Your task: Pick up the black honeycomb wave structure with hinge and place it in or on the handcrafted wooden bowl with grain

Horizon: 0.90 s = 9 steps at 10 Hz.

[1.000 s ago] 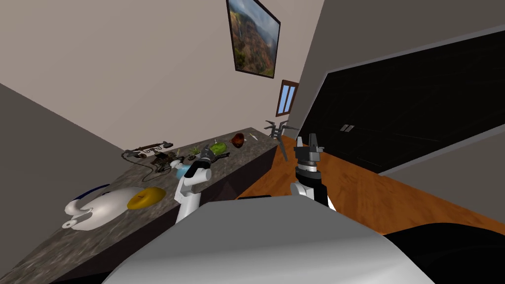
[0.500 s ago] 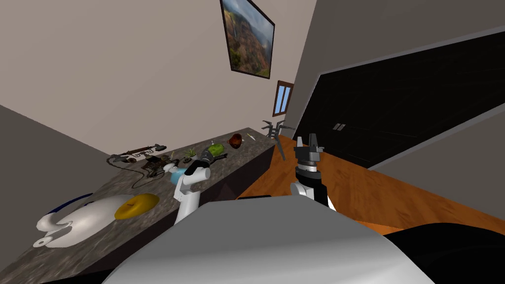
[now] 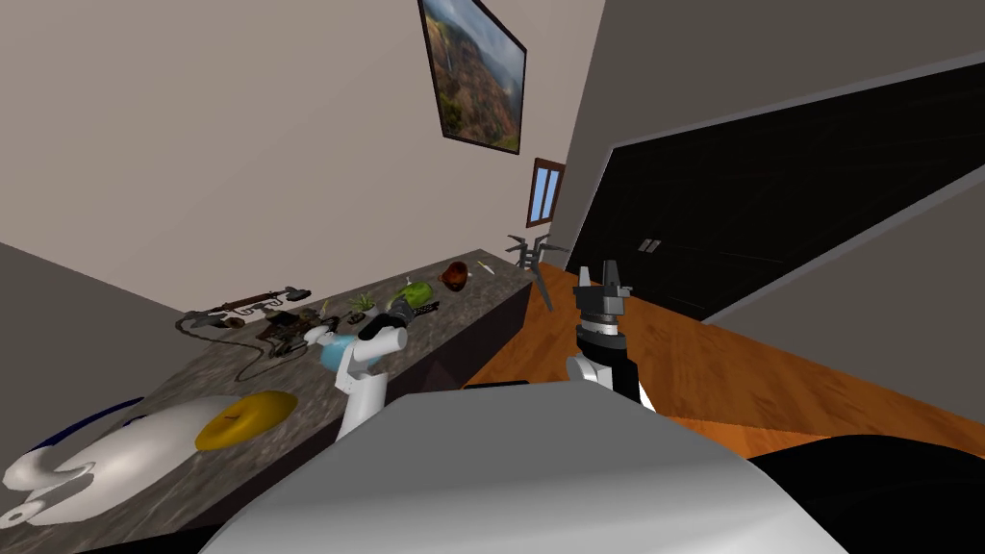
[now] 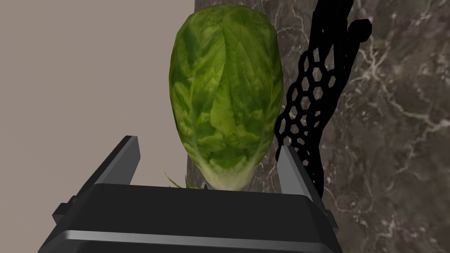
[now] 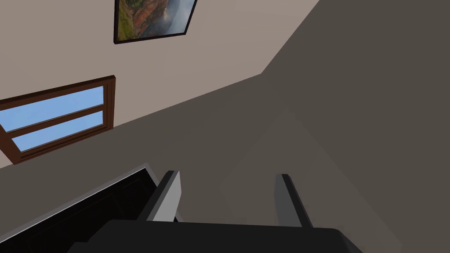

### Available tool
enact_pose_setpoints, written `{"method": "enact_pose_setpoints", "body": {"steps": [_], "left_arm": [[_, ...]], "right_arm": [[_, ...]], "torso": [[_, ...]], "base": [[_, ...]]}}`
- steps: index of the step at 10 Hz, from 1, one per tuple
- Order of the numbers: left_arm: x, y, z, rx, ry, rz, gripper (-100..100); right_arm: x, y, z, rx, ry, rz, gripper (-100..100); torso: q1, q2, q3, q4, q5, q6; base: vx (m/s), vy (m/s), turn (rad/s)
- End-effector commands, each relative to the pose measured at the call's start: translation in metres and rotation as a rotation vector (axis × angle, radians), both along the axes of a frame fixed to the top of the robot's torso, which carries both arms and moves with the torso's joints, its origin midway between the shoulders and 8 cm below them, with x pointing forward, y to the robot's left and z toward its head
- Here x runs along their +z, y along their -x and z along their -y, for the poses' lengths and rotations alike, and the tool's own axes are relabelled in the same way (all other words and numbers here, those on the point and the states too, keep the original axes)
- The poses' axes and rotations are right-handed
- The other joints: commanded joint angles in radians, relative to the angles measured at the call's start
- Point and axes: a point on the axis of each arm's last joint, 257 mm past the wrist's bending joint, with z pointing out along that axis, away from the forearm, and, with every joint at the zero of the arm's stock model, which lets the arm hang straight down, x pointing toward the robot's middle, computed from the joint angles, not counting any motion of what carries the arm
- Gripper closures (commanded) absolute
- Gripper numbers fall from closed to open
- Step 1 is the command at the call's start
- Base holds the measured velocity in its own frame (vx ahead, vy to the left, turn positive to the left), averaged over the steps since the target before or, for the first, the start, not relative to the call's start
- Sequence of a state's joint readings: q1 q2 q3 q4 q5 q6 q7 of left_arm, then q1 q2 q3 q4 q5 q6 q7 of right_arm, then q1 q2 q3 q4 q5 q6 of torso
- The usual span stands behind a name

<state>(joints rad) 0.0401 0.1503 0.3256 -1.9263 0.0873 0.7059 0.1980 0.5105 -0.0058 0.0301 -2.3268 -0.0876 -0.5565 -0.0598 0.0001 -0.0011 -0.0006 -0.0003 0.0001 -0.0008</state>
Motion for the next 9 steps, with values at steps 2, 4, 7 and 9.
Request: {"method": "enact_pose_setpoints", "body": {"steps": [2, 4, 7, 9], "left_arm": [[-0.015, 0.006, -0.009, 0.025, 0.013, -0.063, -100], [-0.026, 0.012, -0.016, 0.046, 0.023, -0.110, -100], [-0.044, 0.024, -0.030, 0.085, 0.039, -0.189, -100], [-0.052, 0.031, -0.036, 0.104, 0.049, -0.229, -100]], "right_arm": [[0.000, 0.000, 0.000, 0.000, 0.000, 0.000, 0], [0.000, 0.000, 0.000, 0.000, 0.000, 0.000, 0], [0.000, 0.000, 0.000, 0.000, 0.000, 0.000, 0], [0.000, 0.000, 0.000, 0.000, 0.000, 0.000, 0]], "torso": [[0.000, 0.000, 0.000, 0.000, 0.000, 0.000], [0.000, 0.000, 0.000, 0.000, 0.000, 0.000], [0.000, 0.000, 0.000, 0.000, 0.000, 0.000], [0.000, -0.001, 0.000, 0.000, 0.000, 0.000]], "base": [[0.009, 0.001, -0.085], [0.011, 0.002, -0.083], [0.014, 0.003, -0.076], [0.018, 0.009, -0.091]]}}
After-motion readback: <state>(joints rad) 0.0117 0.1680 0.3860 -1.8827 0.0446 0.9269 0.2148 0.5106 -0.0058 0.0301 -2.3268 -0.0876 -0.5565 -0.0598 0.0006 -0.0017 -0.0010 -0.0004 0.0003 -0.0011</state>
